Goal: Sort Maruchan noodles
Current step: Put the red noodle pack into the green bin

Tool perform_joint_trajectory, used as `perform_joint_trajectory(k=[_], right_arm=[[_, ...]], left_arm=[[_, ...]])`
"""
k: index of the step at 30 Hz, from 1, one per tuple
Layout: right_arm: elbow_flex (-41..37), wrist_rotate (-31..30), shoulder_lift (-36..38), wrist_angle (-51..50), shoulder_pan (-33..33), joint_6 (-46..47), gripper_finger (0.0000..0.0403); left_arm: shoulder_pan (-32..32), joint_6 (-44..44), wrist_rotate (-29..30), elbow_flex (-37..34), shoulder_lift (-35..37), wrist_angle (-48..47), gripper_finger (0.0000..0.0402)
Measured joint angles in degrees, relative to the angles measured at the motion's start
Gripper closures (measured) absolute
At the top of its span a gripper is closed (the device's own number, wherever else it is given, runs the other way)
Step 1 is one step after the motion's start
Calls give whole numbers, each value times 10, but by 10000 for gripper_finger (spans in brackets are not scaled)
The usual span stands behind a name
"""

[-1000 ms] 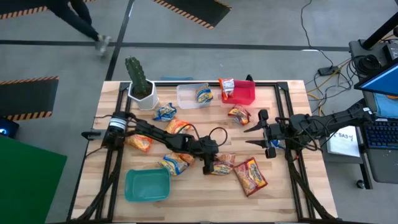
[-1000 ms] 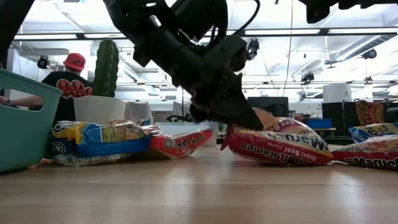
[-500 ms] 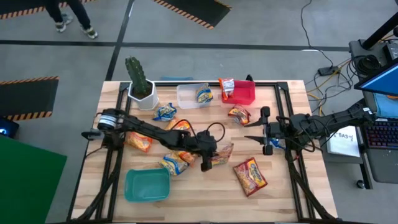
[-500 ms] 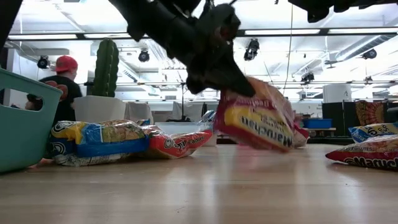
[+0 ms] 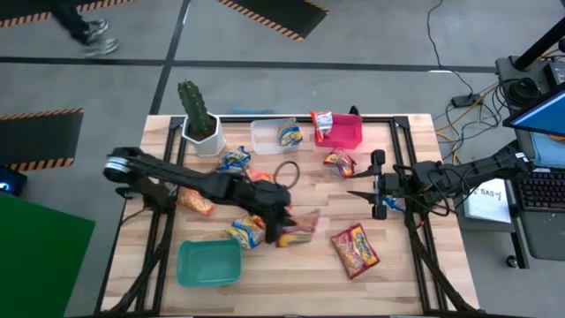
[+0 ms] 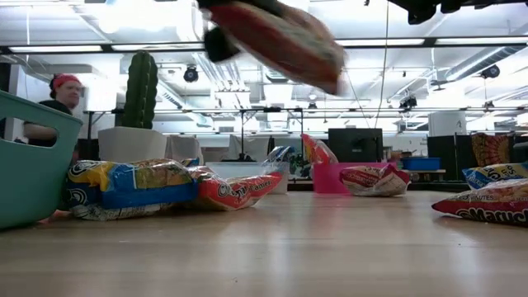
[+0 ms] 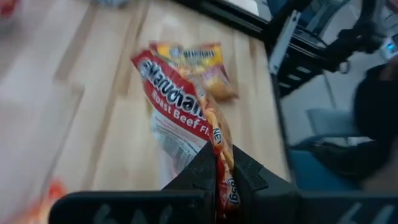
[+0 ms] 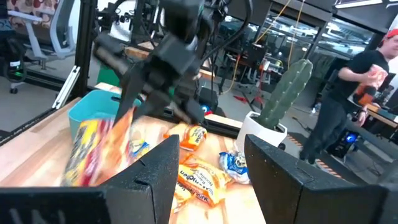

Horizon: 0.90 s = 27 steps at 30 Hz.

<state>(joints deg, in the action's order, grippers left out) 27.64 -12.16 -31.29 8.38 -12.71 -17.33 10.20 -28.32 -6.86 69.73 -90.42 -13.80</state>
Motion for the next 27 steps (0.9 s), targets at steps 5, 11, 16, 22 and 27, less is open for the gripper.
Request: perform_joint_trajectory(k=[5,11,16,22,27], right_arm=[[0,0,0,0,0,0,232],[0,0,0,0,2,1,232],[0,0,0,-2,4,7,232],[0,0,0,-6,4,9,232],[0,0,0,-6,4,13,232]], left_arm=[[9,-95,-21,18,78,-182,401],[30,-208,-91,54,119,-386,402],[71,-298,-165,51,127,-477,402],[113,-396,-210,24,123,-557,402],[120,-433,-209,-7,124,-548,401]])
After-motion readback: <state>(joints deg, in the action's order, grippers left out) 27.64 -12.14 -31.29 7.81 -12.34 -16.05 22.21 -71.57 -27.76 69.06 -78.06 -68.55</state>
